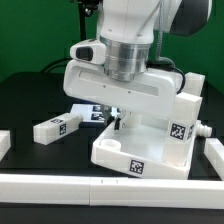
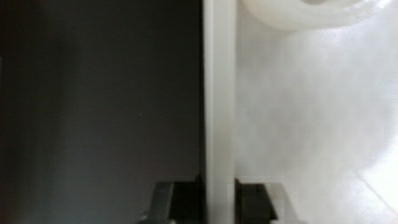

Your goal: Assemble desk

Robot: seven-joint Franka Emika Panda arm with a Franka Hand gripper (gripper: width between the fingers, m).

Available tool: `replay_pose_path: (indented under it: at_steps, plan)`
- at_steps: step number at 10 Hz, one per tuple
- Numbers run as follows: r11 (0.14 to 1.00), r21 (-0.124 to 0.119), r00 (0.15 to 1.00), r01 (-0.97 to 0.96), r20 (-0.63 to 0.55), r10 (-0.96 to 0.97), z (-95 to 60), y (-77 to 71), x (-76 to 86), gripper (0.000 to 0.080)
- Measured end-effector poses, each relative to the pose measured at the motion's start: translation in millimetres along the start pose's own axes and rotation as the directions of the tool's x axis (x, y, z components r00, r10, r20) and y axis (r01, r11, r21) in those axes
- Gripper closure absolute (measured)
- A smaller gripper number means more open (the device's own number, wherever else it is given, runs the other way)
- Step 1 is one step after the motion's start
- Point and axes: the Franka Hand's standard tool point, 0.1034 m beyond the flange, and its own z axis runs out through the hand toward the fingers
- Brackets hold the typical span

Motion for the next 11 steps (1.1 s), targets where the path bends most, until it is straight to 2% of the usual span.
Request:
replay_pose_path:
  at_steps: [1, 3, 5, 6, 8, 9, 11]
  plan:
    - [0.997, 0.000, 0.997, 0.078, 0.004, -0.078, -1.4, 2.0, 2.9, 0.0737]
    - [0.952, 0.005, 0.952, 0.306, -0.001, -0.306, -12.3, 13.7, 37.0, 0.0740]
    - [0.836, -0.026, 0.836, 0.548, -0.024, -0.548, -21.0, 11.9, 59.3, 0.0740]
    - [0.772, -0.033, 0.772, 0.634, -0.018, -0.635, -21.2, 9.3, 57.8, 0.0739]
    - [0.728, -0.039, 0.728, 0.685, -0.008, -0.685, -19.6, 14.1, 57.6, 0.0739]
    - [0.664, -0.046, 0.665, 0.746, 0.006, -0.747, -21.1, 15.0, 59.2, 0.0739]
    - [0.537, -0.088, 0.539, 0.839, -0.002, -0.843, -45.6, -1.0, 88.6, 0.0739]
